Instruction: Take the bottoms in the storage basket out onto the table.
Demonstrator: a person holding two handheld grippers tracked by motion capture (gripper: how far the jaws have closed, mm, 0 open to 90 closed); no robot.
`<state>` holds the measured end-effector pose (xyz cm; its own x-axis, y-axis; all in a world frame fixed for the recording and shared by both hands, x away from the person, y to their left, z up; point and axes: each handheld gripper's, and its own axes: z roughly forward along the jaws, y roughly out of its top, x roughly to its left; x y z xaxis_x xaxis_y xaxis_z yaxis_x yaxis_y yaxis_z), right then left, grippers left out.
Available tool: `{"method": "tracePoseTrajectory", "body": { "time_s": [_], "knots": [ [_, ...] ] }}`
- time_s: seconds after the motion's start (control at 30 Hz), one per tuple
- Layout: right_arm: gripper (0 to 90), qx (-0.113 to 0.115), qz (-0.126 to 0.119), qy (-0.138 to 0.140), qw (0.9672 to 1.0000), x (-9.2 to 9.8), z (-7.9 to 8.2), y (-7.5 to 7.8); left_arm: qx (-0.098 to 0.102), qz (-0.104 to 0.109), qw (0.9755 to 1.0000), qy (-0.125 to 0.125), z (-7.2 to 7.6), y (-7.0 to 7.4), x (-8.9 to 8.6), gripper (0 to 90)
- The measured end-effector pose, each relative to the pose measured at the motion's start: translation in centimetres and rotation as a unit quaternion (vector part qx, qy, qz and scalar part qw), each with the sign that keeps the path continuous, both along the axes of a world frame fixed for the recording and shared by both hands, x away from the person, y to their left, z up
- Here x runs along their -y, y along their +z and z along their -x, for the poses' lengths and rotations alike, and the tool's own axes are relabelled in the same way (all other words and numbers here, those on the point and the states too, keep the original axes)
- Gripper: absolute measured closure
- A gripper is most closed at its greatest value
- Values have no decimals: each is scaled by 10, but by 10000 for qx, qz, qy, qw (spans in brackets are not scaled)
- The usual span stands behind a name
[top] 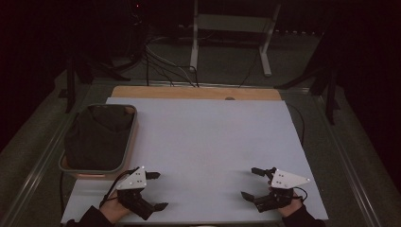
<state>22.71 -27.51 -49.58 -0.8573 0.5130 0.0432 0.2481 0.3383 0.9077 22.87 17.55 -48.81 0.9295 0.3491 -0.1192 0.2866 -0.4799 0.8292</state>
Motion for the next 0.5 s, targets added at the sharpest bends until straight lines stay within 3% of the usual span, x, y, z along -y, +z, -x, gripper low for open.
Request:
{"method": "tracePoseTrajectory", "body": {
  "time_s": [0.5],
  "knots": [
    [96, 85, -90, 73, 9999, -4, 5, 9, -23, -66, 9995, -295, -1, 29, 6, 0]
  ]
}}
